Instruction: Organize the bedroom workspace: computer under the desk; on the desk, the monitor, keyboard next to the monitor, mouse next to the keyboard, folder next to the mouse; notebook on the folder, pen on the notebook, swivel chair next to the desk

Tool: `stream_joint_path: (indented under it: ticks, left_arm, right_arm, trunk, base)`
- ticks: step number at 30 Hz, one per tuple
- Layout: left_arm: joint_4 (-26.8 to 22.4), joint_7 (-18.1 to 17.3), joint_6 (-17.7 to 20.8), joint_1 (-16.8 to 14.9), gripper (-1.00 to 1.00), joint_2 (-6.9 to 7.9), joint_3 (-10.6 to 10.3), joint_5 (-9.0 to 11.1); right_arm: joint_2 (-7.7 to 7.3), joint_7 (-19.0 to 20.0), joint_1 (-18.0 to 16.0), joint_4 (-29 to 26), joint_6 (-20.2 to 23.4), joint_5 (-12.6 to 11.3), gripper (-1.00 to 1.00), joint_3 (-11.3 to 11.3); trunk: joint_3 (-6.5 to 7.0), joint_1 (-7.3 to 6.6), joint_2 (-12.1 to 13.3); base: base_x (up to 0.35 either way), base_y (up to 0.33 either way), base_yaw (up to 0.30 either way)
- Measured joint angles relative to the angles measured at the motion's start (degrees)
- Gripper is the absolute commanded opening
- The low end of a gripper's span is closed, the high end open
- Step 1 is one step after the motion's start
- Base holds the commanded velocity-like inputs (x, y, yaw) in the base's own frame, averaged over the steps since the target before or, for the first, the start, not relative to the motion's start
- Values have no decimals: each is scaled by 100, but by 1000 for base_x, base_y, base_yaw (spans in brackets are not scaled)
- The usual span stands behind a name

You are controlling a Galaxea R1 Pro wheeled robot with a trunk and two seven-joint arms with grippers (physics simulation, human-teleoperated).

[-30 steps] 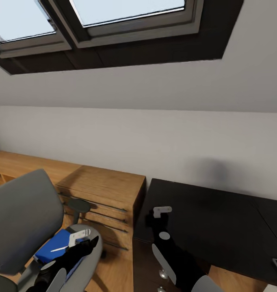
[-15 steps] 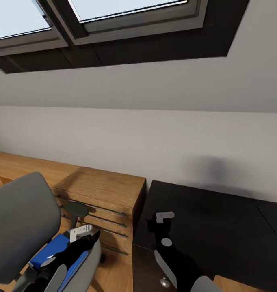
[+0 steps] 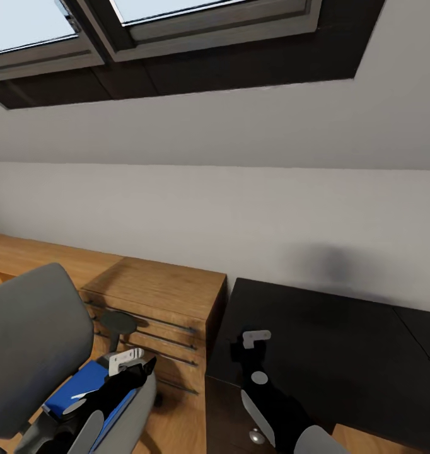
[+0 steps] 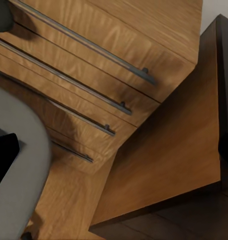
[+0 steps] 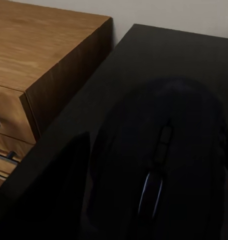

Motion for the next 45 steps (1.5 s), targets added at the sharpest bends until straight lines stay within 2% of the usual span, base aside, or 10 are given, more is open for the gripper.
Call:
stream_joint_path:
  ticks: [4,12,29,35,45]
  left_arm:
    - [1,0,0,0,100,-4,-6,-1]
    - [1,0,0,0,100,-5,-7,6]
    - [1,0,8,0,100,7,16,7]
    - [1,0,9,0,100,10,22,10]
    - [1,0,9,0,100,11,69,14]
  right_arm:
    - [5,14,0,5,-1,-5,-100,2]
    - [27,355,5,6,14,-14,-100,40]
    - [28,415,0,13,18,2,-100,91]
    - [28,419,1,14,22,9,-100,323]
    - [28,417,3,9,22,69,-100,369]
  trunk:
    - [-72,88,-161]
    - [-216,264,-482]
    - [-521,637,-1164]
    - [-629,769,-1404]
    - [-809,989,-1806]
  base:
    - [0,0,0]
    - [0,0,0]
    - [0,0,0]
    - [0,0,0]
    - [0,0,0]
